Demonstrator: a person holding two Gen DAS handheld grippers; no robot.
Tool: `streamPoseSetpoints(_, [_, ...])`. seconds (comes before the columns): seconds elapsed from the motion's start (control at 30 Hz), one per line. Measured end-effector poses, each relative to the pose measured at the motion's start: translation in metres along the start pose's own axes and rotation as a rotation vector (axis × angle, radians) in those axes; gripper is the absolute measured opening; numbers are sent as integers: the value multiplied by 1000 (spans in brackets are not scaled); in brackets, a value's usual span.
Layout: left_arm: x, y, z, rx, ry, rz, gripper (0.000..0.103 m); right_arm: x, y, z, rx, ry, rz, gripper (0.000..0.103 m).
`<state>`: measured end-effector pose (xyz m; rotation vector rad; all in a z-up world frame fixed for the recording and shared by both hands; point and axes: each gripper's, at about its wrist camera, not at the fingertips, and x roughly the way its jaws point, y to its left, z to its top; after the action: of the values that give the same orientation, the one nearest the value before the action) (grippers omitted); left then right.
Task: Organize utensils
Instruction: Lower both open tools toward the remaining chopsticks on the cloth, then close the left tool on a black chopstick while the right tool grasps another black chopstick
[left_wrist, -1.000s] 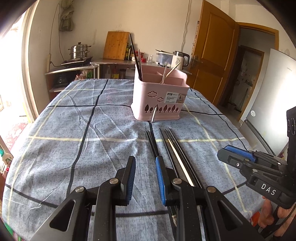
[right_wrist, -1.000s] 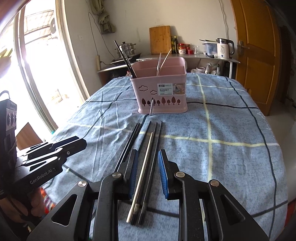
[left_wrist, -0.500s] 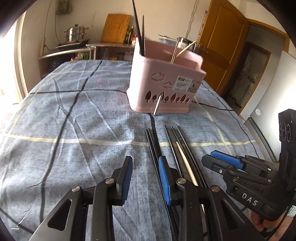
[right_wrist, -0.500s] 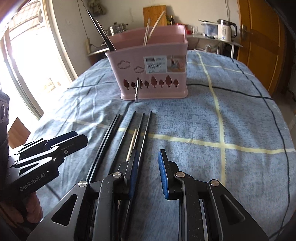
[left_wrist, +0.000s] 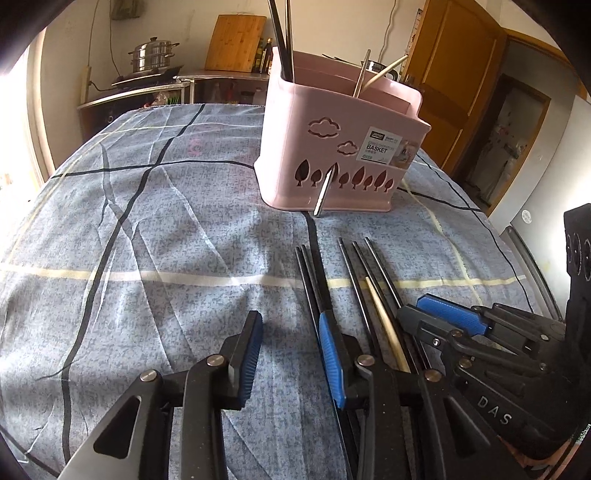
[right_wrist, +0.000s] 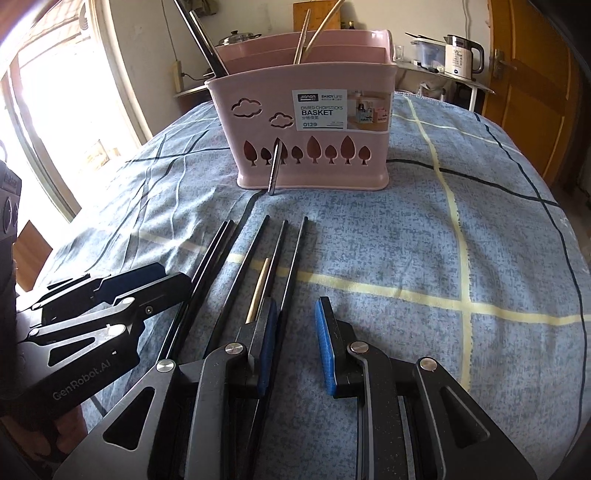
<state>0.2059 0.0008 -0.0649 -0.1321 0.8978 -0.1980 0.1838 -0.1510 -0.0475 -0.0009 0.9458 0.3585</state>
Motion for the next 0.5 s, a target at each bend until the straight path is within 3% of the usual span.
streamPoseSetpoints(0.5, [0, -8, -4, 63, -7, 95, 37, -6, -11, -7, 35, -8, -1, 13])
